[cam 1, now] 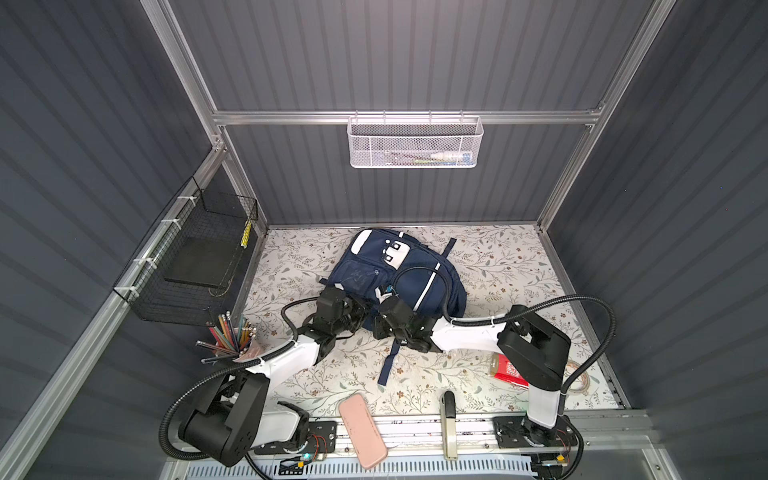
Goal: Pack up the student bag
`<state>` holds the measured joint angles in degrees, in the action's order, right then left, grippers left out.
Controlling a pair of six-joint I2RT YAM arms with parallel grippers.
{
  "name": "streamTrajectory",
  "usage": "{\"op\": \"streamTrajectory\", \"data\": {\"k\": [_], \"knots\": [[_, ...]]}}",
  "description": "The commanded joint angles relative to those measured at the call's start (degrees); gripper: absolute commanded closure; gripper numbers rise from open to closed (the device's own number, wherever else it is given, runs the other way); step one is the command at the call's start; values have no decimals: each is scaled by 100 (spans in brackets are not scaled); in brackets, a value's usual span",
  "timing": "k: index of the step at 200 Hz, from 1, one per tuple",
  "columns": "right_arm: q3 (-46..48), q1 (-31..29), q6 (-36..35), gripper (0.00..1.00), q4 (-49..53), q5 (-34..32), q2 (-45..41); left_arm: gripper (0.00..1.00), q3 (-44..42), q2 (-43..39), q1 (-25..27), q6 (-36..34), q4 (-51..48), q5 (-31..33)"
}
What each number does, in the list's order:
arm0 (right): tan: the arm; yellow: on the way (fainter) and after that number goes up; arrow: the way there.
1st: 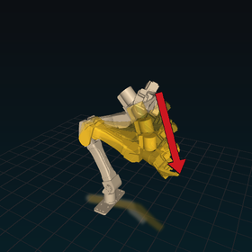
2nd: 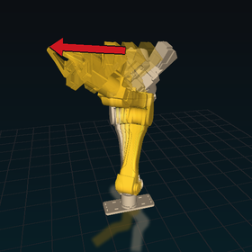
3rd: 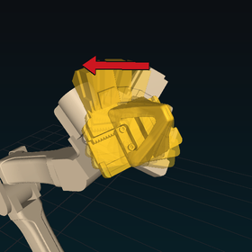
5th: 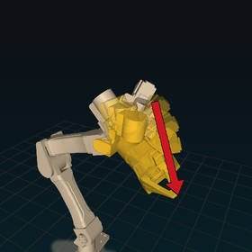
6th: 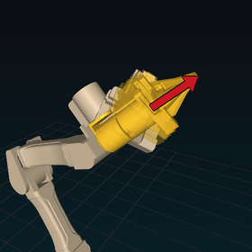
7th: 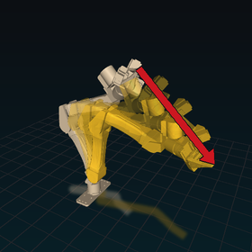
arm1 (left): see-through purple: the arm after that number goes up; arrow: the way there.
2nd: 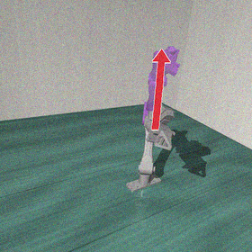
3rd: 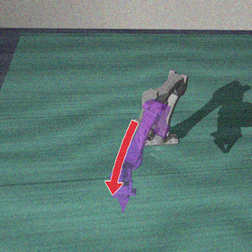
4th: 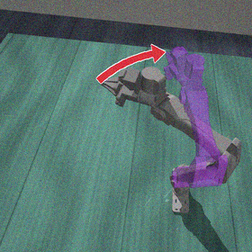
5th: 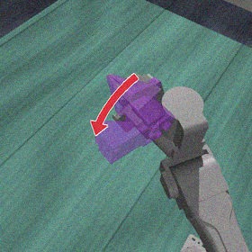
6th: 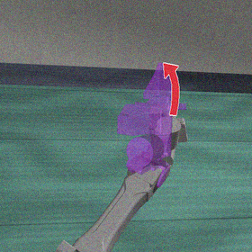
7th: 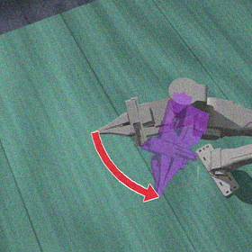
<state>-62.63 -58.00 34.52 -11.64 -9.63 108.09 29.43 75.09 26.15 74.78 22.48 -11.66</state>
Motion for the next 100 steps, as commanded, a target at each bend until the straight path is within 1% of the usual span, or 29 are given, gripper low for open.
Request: {"op": "streamTrajectory", "data": {"k": [1, 25, 34, 45, 68, 100], "knots": [[286, 215, -56, 100, 425, -284, -426, 100, -91, -151, -46, -81, -126, -143], [748, 253, 104, 100, 899, -113, -926, 100, -148, -250, -128, -84, -91, -60], [905, 262, 149, 100, 1051, -63, -1099, 100, -120, -315, -128, -156, -291, 47], [1031, 271, 174, 100, 1307, -73, -1288, 100, -89, -328, -145, -247, -450, 107], [1280, 305, 135, 100, 1694, -76, -1602, 100, -104, -262, -202, -297, -424, 84], [1619, 654, 100, 100, 2209, 218, -1959, 100, -70, -215, -337, -381, -421, 35]]}}
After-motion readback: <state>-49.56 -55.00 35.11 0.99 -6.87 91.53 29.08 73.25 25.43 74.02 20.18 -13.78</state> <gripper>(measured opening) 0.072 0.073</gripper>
